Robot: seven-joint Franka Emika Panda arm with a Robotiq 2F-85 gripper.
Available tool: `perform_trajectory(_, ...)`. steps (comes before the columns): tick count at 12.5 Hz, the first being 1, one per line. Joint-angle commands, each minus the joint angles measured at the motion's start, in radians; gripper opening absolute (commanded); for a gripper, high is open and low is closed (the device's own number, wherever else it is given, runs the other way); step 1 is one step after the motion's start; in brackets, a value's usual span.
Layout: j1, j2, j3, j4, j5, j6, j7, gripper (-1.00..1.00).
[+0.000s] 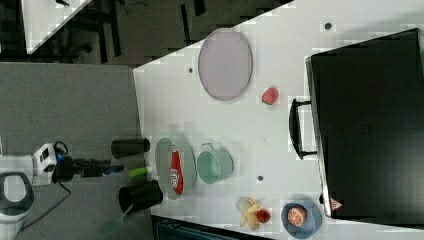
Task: Pick ketchup from strainer and place it on the table
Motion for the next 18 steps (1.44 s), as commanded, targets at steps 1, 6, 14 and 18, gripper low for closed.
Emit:
perform_trajectory(1,-0.005,0.045,0.077,-0.055,0.002,0.075,0.035,1.00)
perform_trajectory(6,0.002,0.128,0.151,-0.267,-0.007,0.463,0.046,1.00)
perform_trajectory(14,0.004,0.392,0.132,-0.431,-0.078,0.922,0.053,1.00)
perform_trajectory(18,0.024,0.513,0.102,-0.426,-0.084,0.997,0.058,1.00)
